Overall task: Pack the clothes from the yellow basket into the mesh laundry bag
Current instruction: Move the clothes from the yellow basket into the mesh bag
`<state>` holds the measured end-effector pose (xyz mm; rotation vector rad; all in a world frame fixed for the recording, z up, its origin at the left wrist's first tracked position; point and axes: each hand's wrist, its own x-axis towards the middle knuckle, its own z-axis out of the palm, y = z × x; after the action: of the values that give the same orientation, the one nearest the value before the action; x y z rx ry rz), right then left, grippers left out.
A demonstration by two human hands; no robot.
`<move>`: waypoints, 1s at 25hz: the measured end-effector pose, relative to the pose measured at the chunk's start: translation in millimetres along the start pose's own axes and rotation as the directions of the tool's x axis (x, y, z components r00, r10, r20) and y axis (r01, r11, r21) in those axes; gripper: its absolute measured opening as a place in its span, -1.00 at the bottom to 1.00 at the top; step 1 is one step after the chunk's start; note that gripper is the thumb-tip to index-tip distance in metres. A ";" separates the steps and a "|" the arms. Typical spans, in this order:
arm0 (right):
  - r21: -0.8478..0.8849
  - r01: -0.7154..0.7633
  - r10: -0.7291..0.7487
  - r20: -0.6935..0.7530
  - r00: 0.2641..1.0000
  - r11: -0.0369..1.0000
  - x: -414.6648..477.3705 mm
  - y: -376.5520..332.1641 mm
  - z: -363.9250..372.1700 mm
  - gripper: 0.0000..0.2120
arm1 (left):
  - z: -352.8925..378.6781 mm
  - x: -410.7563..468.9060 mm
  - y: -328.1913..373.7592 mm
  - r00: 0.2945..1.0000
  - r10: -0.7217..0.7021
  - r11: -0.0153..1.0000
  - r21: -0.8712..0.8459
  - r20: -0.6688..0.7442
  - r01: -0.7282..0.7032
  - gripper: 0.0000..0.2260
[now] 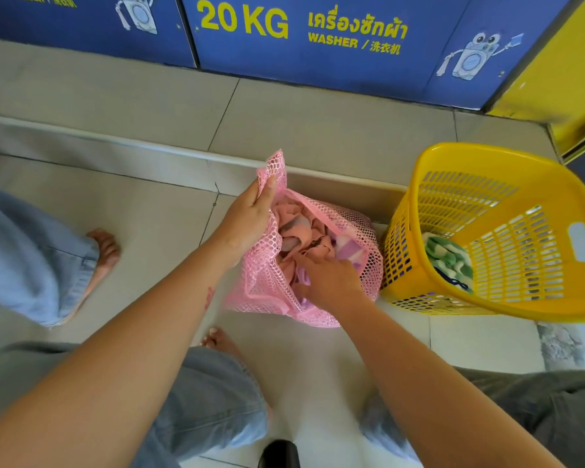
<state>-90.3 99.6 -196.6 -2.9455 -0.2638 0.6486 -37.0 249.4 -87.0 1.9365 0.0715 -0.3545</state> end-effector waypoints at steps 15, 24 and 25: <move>0.434 -0.269 0.469 -0.465 0.751 0.860 -80.5 144.1 -98.5 -0.53 | 80.0 2.0 24.3 1.000 0.006 0.999 -0.043 0.020 -0.005 -0.57; -0.026 -0.536 0.504 0.379 0.776 0.844 -27.0 210.1 -38.3 -0.44 | 120.6 35.5 29.6 0.998 -0.055 0.998 0.017 -0.022 0.056 -0.53; -0.053 -0.536 0.504 0.433 0.748 0.842 -24.5 212.7 -34.4 -0.55 | 123.1 38.4 29.3 0.998 -0.058 0.998 0.022 -0.020 0.058 -0.52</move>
<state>-66.8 -115.7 -187.1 -2.7527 0.5758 1.3521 -20.2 121.0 -113.8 1.9638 0.1374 -0.3766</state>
